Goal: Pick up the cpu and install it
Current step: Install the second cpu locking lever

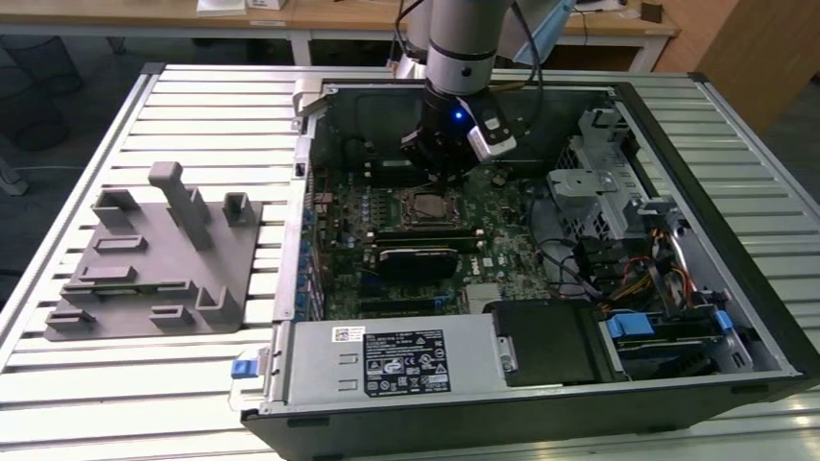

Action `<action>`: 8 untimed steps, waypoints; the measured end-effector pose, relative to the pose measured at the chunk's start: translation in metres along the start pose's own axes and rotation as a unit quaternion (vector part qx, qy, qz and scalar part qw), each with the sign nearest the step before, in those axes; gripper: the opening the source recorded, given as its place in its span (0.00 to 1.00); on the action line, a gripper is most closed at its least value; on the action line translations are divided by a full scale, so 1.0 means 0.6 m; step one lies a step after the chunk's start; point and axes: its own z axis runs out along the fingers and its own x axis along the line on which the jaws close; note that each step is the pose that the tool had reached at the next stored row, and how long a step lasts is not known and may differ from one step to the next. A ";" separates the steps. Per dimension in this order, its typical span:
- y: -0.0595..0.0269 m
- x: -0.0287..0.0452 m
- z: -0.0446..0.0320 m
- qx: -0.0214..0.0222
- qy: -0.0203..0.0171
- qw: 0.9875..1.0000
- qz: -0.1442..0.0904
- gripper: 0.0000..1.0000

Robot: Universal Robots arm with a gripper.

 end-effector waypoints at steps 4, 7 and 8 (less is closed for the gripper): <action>0.000 0.000 0.000 0.000 0.000 1.000 0.000 0.11; 0.000 0.000 0.000 0.000 0.000 1.000 0.000 0.11; 0.000 0.000 0.000 0.000 0.000 1.000 0.000 0.11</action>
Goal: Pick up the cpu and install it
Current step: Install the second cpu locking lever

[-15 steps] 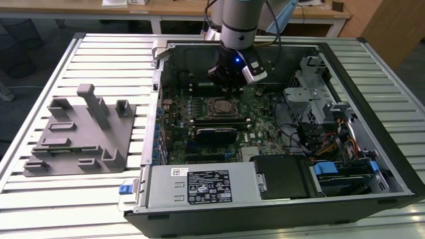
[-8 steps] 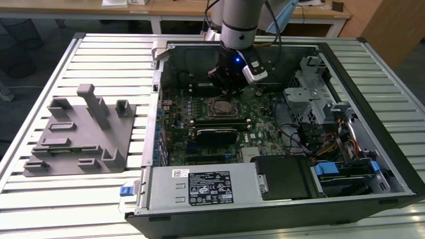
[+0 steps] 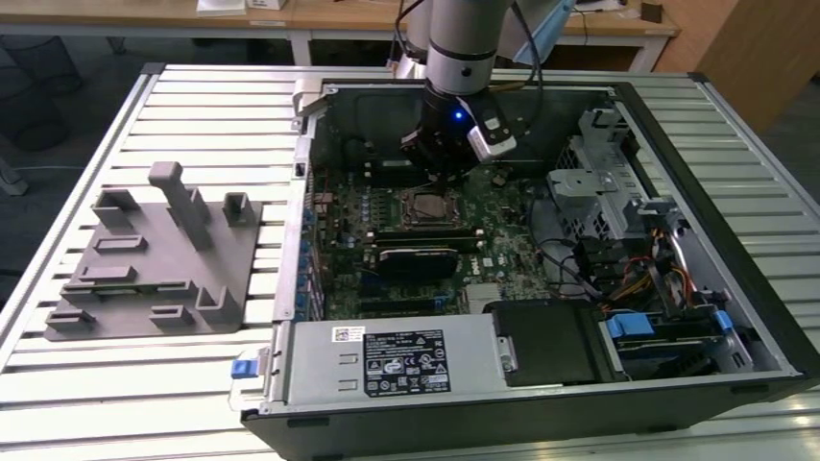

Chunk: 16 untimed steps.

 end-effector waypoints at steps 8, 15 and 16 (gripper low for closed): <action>0.000 0.000 0.000 0.000 0.000 1.000 0.000 0.11; 0.000 0.000 0.000 0.000 0.000 1.000 0.000 0.11; 0.000 0.000 0.000 0.000 0.000 1.000 0.000 0.11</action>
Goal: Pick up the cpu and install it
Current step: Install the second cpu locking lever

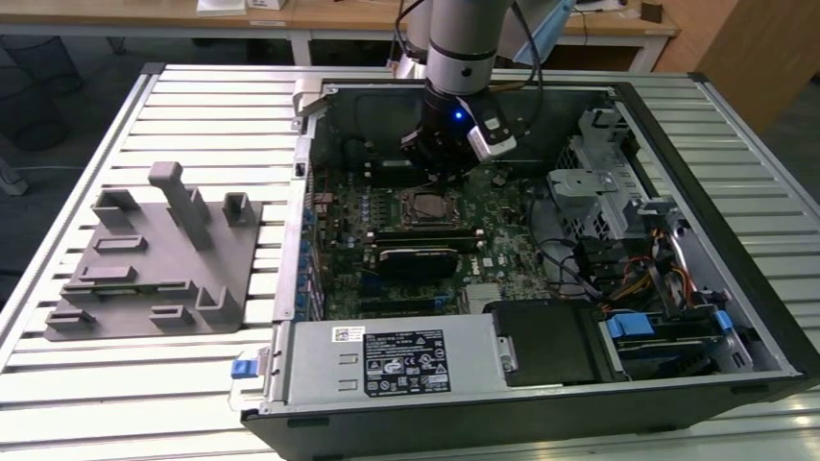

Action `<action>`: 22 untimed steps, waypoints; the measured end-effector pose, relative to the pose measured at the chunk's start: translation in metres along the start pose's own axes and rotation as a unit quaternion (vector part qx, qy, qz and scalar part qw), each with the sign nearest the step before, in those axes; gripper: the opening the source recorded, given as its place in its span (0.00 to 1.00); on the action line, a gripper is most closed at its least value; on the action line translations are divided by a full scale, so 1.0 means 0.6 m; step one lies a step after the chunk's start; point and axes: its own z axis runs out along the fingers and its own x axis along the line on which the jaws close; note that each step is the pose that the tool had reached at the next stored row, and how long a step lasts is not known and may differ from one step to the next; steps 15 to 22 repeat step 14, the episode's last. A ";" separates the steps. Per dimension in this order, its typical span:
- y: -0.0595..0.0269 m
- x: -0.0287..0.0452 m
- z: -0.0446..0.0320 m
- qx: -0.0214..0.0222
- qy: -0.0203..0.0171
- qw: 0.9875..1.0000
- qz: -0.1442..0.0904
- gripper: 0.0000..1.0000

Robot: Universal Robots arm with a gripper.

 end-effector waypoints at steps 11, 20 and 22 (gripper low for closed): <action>0.000 0.000 0.000 0.000 0.000 1.000 0.000 0.11; 0.000 0.000 0.000 0.000 0.000 1.000 0.000 0.11; 0.000 0.000 0.000 0.000 0.000 1.000 0.000 0.11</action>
